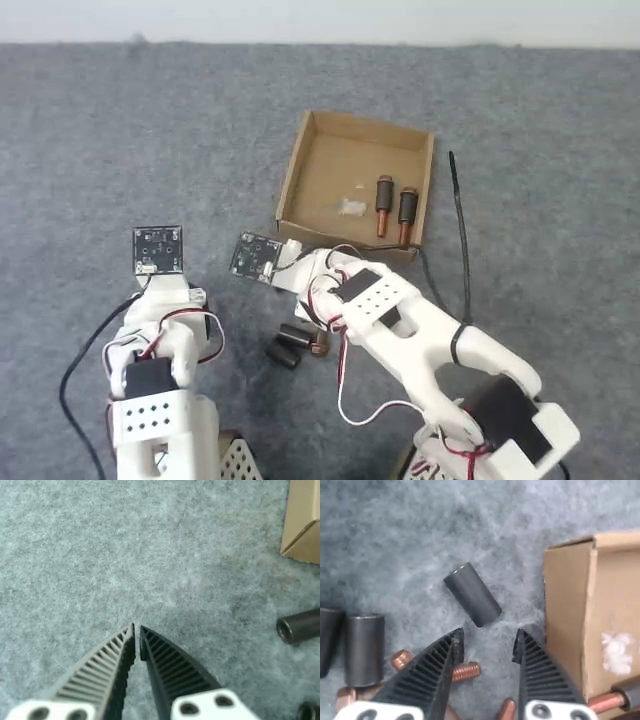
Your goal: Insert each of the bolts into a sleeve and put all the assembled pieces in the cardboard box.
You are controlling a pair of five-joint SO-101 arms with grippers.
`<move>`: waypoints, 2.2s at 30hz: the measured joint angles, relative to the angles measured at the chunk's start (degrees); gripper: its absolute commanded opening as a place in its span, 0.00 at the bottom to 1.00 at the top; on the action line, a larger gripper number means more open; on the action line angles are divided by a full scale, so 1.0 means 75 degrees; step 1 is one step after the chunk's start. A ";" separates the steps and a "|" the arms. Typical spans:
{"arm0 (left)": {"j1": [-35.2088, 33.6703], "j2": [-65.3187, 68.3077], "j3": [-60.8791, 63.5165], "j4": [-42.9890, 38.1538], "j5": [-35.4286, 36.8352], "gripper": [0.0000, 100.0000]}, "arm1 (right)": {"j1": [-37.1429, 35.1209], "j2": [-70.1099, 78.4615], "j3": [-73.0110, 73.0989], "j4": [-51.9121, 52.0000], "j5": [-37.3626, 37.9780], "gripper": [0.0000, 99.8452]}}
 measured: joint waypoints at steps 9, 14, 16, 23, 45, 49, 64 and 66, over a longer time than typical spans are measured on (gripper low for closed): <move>0.0000 0.0000 0.0000 0.0000 0.0000 0.01 | -0.0012 0.0715 -0.0598 0.0012 0.1032 0.15; 0.0000 0.0000 0.0000 0.0000 0.0000 0.01 | -0.0023 0.1536 -0.1207 0.0012 0.1336 0.15; 0.0000 0.0000 0.0000 0.0000 0.0000 0.01 | -0.0012 0.1711 -0.1395 0.0012 0.1430 0.15; 0.0000 0.0000 0.0000 0.0000 0.0000 0.01 | -0.0070 0.1758 -0.1512 -0.0059 0.1723 0.15; 0.0000 0.0000 0.0000 0.0000 0.0000 0.01 | -0.0258 0.2614 -0.2098 -0.0422 0.1782 0.14; 0.0000 0.0000 0.0000 0.0000 0.0000 0.01 | -0.0258 0.2614 -0.2098 -0.0422 0.1899 0.06; 0.0000 0.0000 0.0000 0.0000 0.0000 0.01 | -0.0281 0.2661 -0.2438 -0.0035 0.1934 0.01; 0.0000 0.0000 0.0000 0.0000 0.0000 0.01 | -0.0281 0.2661 -0.2485 0.0152 0.1641 0.01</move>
